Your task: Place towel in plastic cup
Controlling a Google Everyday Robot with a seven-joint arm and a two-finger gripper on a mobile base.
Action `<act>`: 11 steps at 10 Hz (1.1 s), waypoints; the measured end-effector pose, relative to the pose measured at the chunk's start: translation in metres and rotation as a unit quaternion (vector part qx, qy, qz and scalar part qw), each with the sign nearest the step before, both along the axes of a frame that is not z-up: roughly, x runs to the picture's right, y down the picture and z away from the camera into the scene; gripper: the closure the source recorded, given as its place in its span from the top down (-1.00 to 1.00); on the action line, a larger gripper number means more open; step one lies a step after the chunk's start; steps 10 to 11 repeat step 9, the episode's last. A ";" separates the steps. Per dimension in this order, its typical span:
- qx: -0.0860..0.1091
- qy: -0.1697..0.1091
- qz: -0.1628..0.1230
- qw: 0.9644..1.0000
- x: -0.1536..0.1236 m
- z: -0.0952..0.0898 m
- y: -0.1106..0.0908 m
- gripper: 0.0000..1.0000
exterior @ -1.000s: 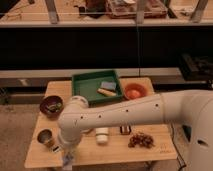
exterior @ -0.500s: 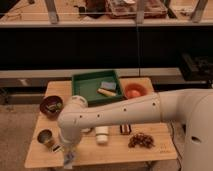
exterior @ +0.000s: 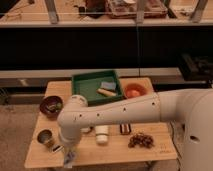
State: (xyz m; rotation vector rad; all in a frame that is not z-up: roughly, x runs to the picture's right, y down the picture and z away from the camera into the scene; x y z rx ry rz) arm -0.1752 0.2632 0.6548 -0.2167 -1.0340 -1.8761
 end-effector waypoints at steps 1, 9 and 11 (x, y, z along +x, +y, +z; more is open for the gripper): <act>-0.002 0.000 0.001 1.000 0.000 0.001 0.000 0.60; -0.006 0.114 0.104 0.988 0.002 0.030 -0.075 0.60; -0.006 0.114 0.104 0.988 0.002 0.030 -0.075 0.60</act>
